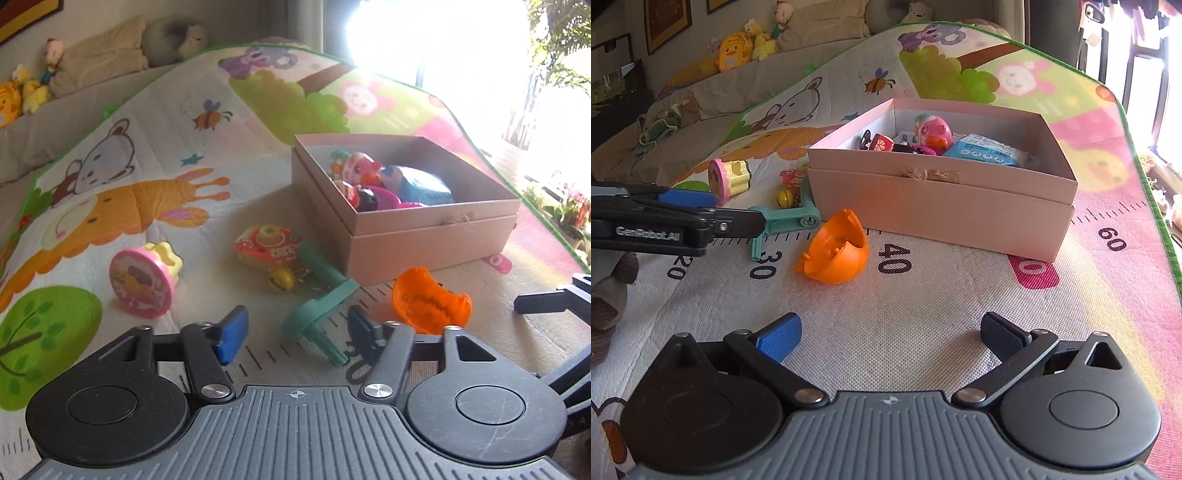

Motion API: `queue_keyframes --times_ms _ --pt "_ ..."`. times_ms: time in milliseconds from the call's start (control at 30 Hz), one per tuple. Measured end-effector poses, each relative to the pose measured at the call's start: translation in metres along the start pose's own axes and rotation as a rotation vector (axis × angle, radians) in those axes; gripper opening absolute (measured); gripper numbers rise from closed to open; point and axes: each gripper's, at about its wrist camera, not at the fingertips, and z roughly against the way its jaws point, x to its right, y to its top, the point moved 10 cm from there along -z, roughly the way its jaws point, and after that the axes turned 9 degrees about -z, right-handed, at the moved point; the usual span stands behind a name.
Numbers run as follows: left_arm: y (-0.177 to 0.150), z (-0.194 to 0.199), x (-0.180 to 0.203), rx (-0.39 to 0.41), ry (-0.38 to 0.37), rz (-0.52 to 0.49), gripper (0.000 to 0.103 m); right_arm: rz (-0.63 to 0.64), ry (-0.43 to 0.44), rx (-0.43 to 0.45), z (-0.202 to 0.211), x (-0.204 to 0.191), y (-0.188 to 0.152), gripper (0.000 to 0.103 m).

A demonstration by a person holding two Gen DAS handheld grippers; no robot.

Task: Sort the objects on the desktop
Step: 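Grasp the teal plastic wrench with the left tool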

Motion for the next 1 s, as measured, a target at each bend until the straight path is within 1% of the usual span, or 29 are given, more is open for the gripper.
queue_keyframes --times_ms 67,133,167,233,300,367,467,533,567,600,633,667,700,733,800,833,900,967,1000 --pt "0.0 -0.007 0.003 -0.007 -0.002 -0.003 0.059 -0.002 0.002 0.001 0.0 0.0 0.0 0.103" --pt "-0.002 -0.008 0.006 -0.004 0.001 -0.035 0.038 -0.003 0.002 0.003 0.0 0.0 0.0 0.103" --pt "-0.004 -0.007 0.007 -0.001 0.006 -0.057 0.035 -0.003 0.002 0.003 0.0 0.0 0.0 0.103" --pt "-0.008 -0.001 0.007 0.013 0.017 -0.083 0.034 0.0 -0.001 0.002 0.0 -0.001 0.0 0.103" --pt "-0.014 0.006 -0.002 0.014 0.031 -0.076 0.034 0.009 -0.009 0.0 0.0 -0.001 -0.001 0.103" --pt "-0.021 0.011 -0.018 0.005 0.066 -0.058 0.034 0.021 -0.02 -0.002 -0.001 -0.002 -0.001 0.103" --pt "-0.032 0.017 -0.05 -0.017 0.149 -0.021 0.04 0.034 -0.033 -0.004 -0.002 -0.003 -0.002 0.103" --pt "-0.037 0.019 -0.066 -0.029 0.189 0.002 0.054 0.037 -0.036 -0.004 -0.002 -0.003 -0.002 0.103" --pt "-0.038 0.021 -0.072 -0.028 0.198 0.016 0.057 0.037 -0.036 -0.005 -0.001 -0.003 -0.002 0.103" --pt "-0.038 0.024 -0.075 -0.018 0.177 0.032 0.063 0.037 -0.037 -0.005 -0.001 -0.003 -0.002 0.103" --pt "-0.037 0.028 -0.073 -0.001 0.137 0.044 0.074 0.038 -0.039 -0.005 -0.001 -0.003 -0.002 0.103" --pt "-0.034 0.031 -0.069 0.021 0.094 0.055 0.082 0.039 -0.041 -0.005 -0.001 -0.004 -0.002 0.103" --pt "-0.031 0.034 -0.065 0.039 0.07 0.06 0.093 0.039 -0.044 -0.005 -0.002 -0.004 -0.002 0.103" --pt "-0.027 0.036 -0.058 0.059 0.055 0.055 0.096 0.039 -0.046 -0.005 -0.002 -0.004 -0.002 0.103" --pt "-0.021 0.031 -0.046 0.059 0.055 0.03 0.096 0.038 -0.047 -0.005 -0.002 -0.004 -0.002 0.103" --pt "-0.018 0.026 -0.043 0.046 0.068 0.024 0.096 0.038 -0.047 -0.004 -0.002 -0.004 -0.002 0.103" --pt "-0.016 0.012 -0.041 -0.004 0.126 0.028 0.096 0.038 -0.047 -0.004 -0.002 -0.004 -0.002 0.103" --pt "-0.016 0.001 -0.046 -0.042 0.166 0.058 0.092 0.038 -0.047 -0.004 -0.002 -0.004 -0.002 0.103" --pt "-0.017 -0.002 -0.049 -0.053 0.167 0.077 0.086 0.038 -0.047 -0.004 -0.002 -0.004 -0.002 0.103"
